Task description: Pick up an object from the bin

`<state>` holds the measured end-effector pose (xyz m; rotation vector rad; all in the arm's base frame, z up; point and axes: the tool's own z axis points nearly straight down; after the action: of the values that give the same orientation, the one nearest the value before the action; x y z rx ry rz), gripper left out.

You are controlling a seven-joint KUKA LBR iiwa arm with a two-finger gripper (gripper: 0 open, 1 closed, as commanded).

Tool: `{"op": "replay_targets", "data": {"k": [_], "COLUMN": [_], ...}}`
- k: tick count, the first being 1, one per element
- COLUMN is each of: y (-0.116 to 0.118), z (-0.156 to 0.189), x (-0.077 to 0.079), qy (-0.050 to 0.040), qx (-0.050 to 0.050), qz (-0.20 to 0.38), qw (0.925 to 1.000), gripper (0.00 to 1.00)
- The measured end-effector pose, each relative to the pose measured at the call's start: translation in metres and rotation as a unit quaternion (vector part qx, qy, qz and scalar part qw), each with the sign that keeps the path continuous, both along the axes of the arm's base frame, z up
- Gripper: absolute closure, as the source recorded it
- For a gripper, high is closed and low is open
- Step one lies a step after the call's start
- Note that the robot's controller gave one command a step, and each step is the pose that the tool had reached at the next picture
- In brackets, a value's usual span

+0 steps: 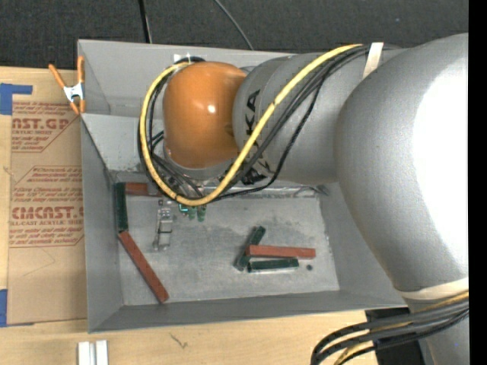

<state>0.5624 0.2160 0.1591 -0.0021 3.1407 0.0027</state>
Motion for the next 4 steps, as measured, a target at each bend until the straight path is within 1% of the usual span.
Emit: {"op": "replay_targets", "data": {"k": [1, 2, 3, 4], "y": [0.01, 0.01, -0.051, -0.04], "z": [-0.09, -0.09, -0.089, -0.089], "x": [0.017, 0.016, -0.001, -0.021], "qy": [0.0001, 0.0002, 0.0001, 0.0008], "qx": [0.0, 0.0, 0.0, 0.0], "qz": [0.03, 0.03, 0.015, -0.005], "qw": [0.9995, 0.9995, 0.9999, 1.0], "gripper": [1.0, 1.0, 1.0, 0.0]}}
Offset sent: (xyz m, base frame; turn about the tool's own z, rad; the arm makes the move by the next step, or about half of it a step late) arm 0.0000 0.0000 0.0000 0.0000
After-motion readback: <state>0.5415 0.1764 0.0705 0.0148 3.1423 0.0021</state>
